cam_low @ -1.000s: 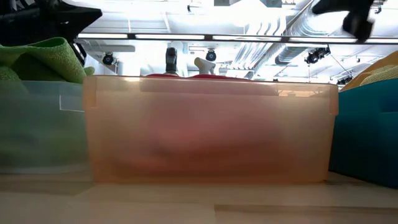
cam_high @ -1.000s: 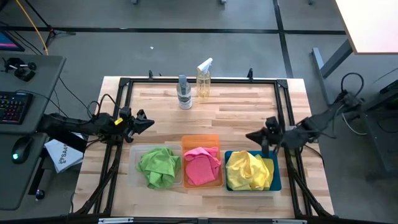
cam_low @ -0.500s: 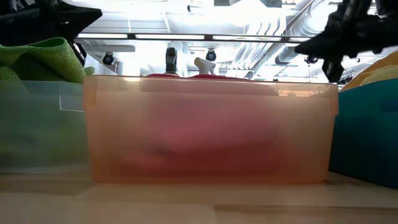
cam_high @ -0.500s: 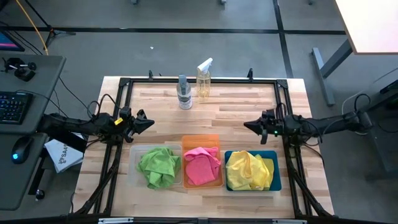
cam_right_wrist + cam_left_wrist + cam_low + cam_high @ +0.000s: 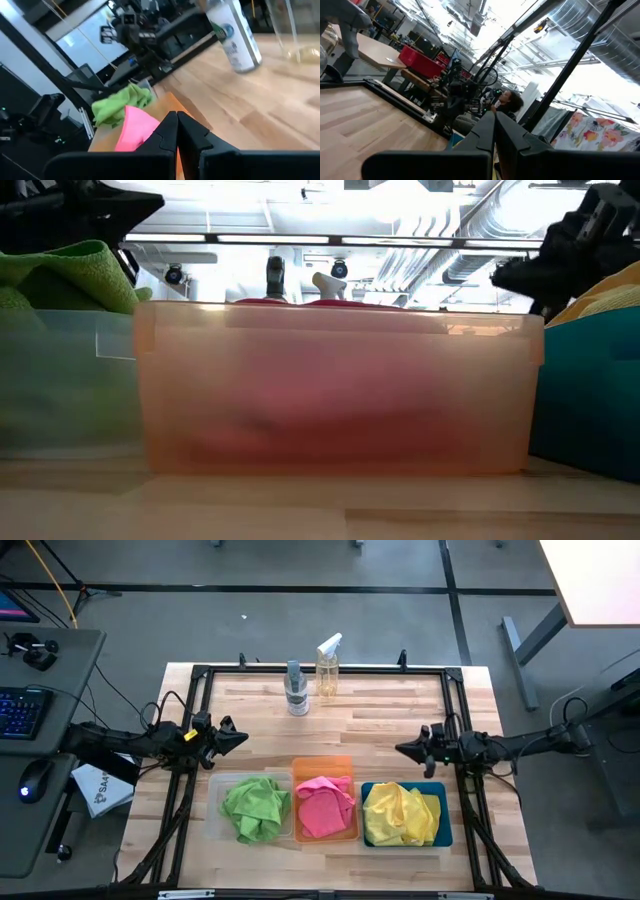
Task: Sort microfiber towel by color & place in baskets
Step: Return to Home Position
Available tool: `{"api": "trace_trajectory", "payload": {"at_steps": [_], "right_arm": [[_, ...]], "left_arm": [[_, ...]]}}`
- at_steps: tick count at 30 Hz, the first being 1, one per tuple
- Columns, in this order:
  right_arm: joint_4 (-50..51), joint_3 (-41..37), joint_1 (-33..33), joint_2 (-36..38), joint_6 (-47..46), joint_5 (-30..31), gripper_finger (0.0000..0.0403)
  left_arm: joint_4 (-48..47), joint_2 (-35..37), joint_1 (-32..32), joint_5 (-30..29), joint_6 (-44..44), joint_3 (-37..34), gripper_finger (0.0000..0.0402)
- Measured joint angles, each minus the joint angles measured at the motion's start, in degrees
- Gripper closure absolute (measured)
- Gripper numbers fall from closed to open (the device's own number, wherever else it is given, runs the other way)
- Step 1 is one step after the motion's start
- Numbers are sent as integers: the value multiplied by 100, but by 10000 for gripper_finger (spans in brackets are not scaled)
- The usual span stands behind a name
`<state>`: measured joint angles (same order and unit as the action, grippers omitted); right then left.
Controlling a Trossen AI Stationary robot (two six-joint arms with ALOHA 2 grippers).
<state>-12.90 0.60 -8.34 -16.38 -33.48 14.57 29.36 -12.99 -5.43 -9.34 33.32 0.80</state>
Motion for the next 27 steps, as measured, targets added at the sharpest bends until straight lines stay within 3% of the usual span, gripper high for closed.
{"api": "trace_trajectory", "payload": {"at_steps": [14, 20, 27], "right_arm": [[634, 2, -5, 18, -102, 16, 403], [974, -2, -20, 753, -102, 0, 403], [827, -2, -1, 1636, -101, 7, 402]], "left_arm": [[-2, -2, 0, -2, 5, 0, 401], [-458, 229, 0, 0, -5, 2, 401], [-1729, 1296, 59, 1, 4, 3, 401]]}}
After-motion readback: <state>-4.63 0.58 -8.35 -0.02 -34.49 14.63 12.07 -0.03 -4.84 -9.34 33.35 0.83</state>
